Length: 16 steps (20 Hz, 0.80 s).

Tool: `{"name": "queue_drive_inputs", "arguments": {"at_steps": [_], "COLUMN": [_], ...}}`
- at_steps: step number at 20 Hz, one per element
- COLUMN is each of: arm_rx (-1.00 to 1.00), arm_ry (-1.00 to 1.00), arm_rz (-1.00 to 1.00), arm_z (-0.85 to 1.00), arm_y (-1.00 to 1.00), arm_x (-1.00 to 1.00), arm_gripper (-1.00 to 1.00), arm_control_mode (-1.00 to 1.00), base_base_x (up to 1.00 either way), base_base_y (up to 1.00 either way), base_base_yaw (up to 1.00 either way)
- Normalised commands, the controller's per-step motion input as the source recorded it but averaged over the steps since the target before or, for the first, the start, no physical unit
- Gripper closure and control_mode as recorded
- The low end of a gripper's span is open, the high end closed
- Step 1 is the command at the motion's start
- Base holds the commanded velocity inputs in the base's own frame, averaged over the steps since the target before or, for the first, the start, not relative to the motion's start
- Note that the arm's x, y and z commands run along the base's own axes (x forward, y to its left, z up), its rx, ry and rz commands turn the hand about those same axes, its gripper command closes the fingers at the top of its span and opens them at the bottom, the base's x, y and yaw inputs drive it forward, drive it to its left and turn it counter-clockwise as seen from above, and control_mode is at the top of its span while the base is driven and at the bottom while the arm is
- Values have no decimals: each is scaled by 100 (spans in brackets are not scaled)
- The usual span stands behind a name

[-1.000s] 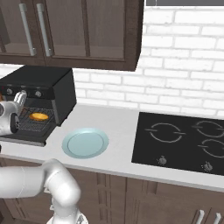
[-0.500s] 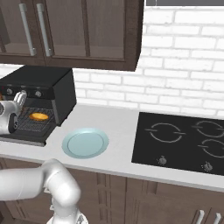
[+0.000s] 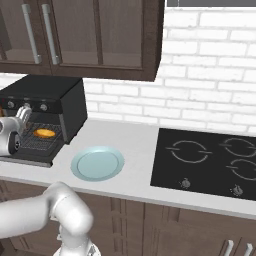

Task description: Pick up the kebab skewer and baguette bread, and place them inside the toaster oven. Close the toaster oven door and start by setting the timer.

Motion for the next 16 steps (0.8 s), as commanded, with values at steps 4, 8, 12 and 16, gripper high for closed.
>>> {"name": "queue_drive_inputs", "arguments": {"at_steps": [4, 8, 12, 16], "arm_rx": [0, 2, 1, 0], "arm_ry": [11, 18, 17, 6], "arm_rz": [-8, -6, -5, -6], "arm_z": [44, 47, 22, 3], "arm_y": [-6, -3, 0, 0], "arm_x": [-2, 0, -15, -76], "arm_gripper": [-100, -100, -100, -100], "arm_control_mode": [-100, -100, -100, -100], "base_base_x": [0, 0, 0, 0], "base_base_y": [0, 0, 0, 0], "base_base_yaw": [0, 0, 0, 0]}}
